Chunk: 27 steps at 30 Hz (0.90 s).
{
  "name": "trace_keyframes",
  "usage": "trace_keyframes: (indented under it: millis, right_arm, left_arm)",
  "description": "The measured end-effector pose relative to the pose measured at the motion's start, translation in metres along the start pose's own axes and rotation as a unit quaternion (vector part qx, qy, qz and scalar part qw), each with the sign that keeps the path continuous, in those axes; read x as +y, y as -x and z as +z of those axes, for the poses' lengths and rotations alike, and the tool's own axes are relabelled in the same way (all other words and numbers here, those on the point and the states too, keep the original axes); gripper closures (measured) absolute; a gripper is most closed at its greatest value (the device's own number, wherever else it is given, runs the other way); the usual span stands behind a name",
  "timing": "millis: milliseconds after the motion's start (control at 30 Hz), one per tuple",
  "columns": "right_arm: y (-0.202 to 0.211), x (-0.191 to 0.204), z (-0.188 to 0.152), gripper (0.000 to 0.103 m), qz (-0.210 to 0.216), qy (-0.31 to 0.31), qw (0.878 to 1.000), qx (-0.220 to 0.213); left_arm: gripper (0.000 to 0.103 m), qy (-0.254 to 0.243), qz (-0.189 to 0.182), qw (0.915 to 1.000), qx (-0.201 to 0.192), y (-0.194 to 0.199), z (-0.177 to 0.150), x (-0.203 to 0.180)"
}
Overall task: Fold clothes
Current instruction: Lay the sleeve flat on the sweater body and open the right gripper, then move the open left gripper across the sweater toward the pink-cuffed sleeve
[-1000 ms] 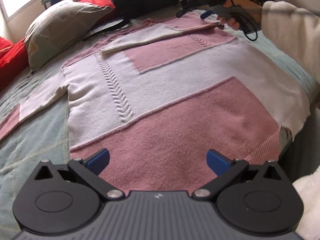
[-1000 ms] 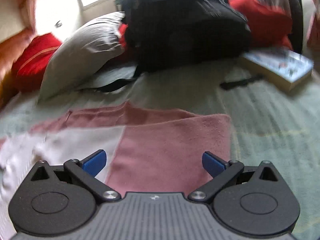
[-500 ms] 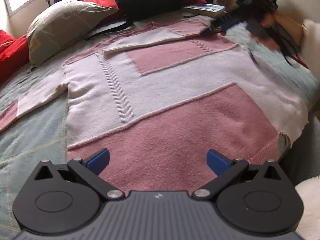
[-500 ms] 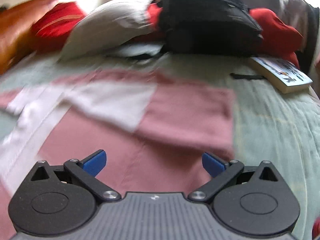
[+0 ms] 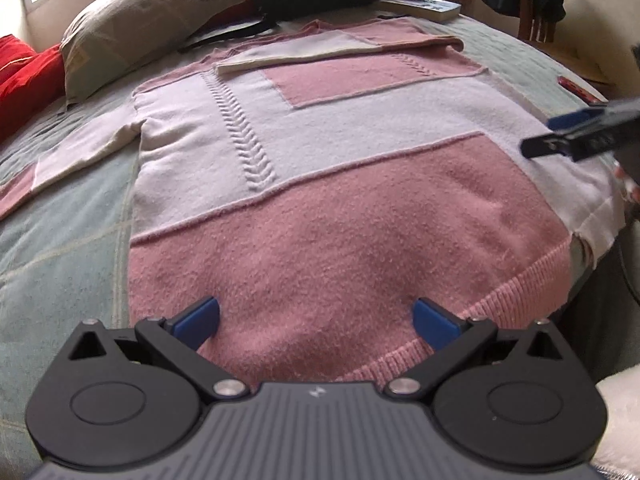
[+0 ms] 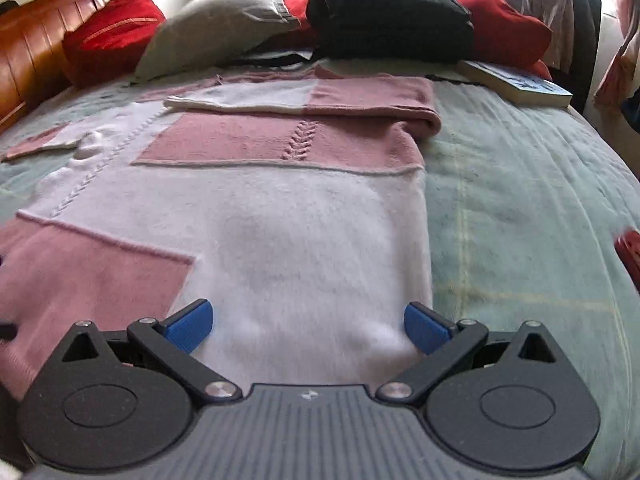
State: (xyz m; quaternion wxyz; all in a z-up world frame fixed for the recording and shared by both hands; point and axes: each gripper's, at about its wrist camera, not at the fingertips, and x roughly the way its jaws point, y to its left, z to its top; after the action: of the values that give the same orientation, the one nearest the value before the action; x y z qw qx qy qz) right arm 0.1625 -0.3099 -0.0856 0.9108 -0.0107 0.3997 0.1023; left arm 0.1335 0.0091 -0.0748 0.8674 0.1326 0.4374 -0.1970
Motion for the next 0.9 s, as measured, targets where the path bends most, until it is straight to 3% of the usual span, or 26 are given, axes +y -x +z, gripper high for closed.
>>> trace_keyframes:
  millis: [133,300,400,567,667,900]
  right_arm:
    - [0.006,0.0,0.013,0.0,0.01,0.008,1.0,-0.026]
    - [-0.017,-0.009,0.062,0.0,0.048,0.001,0.996,-0.069]
    - [-0.048,-0.016,0.091,0.0,0.055,-0.009,0.996,-0.064]
    - [-0.096,-0.03,0.116,0.0,0.028,-0.025,0.998,-0.05]
    - [-0.11,-0.039,0.111,0.0,0.012,-0.044,0.998,-0.035]
    - [-0.077,-0.02,0.071,0.0,-0.017,0.009,1.0,-0.021]
  left_arm:
    - [0.001,-0.001,0.007,1.0,0.001,0.003,0.003,-0.004]
    - [0.001,-0.003,0.011,0.9999,-0.004,0.008,0.005,-0.009]
    - [0.001,0.0,0.011,0.9999,-0.002,0.008,0.008,-0.01]
    - [0.001,0.002,0.014,0.9999,-0.007,0.006,0.016,-0.005]
    - [0.001,0.01,0.01,0.9999,0.001,-0.004,0.018,-0.002]
    - [0.001,0.023,-0.008,0.9997,0.004,-0.002,0.002,0.005]
